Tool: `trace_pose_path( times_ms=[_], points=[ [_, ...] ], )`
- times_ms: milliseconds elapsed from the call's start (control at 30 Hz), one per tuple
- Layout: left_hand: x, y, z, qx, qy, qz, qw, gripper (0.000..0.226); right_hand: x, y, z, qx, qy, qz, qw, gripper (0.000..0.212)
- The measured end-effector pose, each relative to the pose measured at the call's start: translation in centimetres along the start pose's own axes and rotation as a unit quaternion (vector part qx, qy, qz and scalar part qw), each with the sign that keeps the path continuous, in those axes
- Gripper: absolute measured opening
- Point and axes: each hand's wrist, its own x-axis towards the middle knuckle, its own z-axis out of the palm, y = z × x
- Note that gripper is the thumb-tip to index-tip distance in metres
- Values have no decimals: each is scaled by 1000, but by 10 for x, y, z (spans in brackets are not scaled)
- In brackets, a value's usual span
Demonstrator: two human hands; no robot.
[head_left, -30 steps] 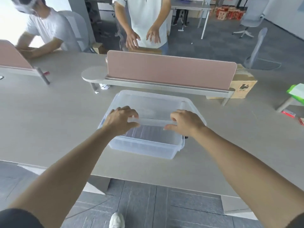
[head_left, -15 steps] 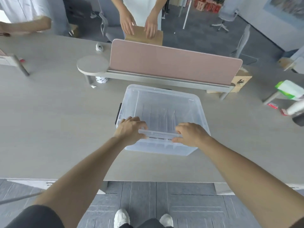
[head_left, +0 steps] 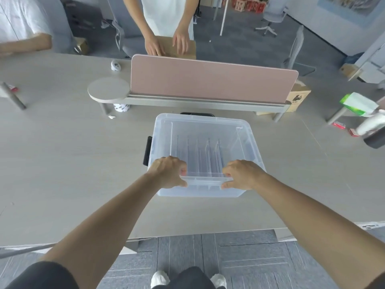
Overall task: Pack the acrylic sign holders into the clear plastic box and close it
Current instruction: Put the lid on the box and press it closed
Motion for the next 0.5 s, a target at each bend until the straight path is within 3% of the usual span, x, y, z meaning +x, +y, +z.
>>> trace_pose_path(
  times_ms=[167, 367, 500],
  points=[
    [6, -9, -11, -84, -11, -28, 996, 37, 7, 0, -10, 50, -26, 22, 998, 48],
    [33, -19, -10, -71, 159, -22, 985, 33, 19, -8, -8, 63, -69, 3, 996, 39],
    [60, -23, -7, -61, 148, -51, 986, 43, 34, 25, -22, 133, 4, 67, 989, 38]
  ],
)
